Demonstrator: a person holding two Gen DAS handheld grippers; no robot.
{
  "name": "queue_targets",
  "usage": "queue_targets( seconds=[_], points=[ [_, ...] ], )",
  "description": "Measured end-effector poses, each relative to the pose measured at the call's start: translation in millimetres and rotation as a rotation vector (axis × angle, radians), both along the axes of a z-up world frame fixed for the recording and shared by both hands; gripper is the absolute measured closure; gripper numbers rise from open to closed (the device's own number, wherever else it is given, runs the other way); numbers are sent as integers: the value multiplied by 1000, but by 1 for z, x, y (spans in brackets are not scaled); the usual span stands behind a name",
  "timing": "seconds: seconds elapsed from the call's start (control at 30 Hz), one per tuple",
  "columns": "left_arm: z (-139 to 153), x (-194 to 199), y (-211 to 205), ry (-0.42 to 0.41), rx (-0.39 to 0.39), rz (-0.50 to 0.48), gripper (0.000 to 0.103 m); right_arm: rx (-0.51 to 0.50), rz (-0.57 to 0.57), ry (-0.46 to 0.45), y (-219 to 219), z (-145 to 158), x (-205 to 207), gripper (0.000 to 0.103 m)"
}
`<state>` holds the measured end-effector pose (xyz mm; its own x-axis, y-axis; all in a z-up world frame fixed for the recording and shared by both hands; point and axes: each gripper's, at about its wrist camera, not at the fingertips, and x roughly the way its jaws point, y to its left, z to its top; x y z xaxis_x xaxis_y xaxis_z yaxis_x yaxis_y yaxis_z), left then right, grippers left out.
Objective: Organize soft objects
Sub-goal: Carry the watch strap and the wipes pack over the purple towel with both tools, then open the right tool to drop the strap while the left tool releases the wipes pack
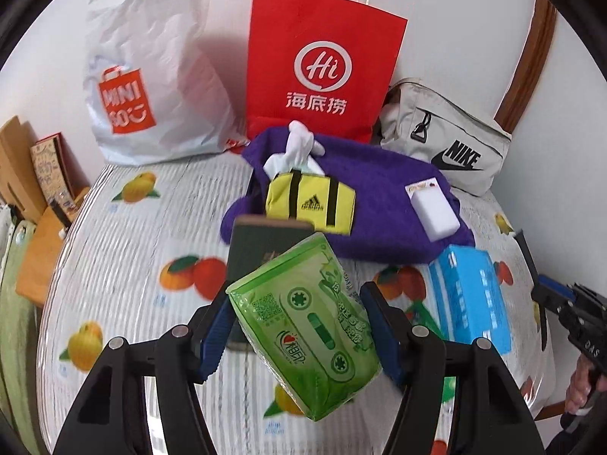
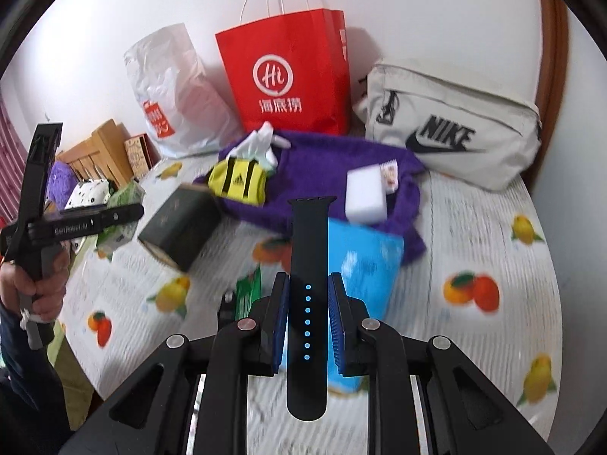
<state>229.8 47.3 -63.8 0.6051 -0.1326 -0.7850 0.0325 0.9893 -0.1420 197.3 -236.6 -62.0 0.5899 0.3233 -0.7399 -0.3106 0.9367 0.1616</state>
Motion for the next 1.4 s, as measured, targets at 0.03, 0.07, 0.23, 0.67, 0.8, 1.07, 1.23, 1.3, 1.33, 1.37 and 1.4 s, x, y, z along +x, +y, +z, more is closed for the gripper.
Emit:
queue_targets(
  seconds=[0.03,0.07,0.23,0.67,0.8,1.07,1.23,1.3,1.33,1.37,1.4],
  points=[
    [1,7,0,1,-3,-5,40,5,2,-2,2,2,11,83],
    [2,13,-1,2,-8,-11,40,9,5,-4,4,3,20,83],
    [3,48,-4,11,-25,-37,40,17,9,-4,14,6,61,83],
    [-14,126,-18,64,-56,-76,40,18,8,93,42,-22,172,83],
    [-18,138,-19,70,-58,-83,39,2,15,146,49,-42,190,83],
    [-29,157,-19,94,-54,-83,39,-41,19,238,58,-75,212,83],
    [-35,169,-24,117,-62,-91,39,-36,15,277,58,-87,223,82],
    [-38,172,-27,122,-59,-94,39,-38,16,290,59,-91,226,82],
    [-38,174,-29,125,-56,-97,39,-40,15,297,59,-93,227,82],
    [-40,176,-31,127,-56,-99,39,-39,12,298,59,-94,229,82],
    [-41,180,-34,130,-58,-103,39,-39,10,298,59,-94,230,82]
  ],
)
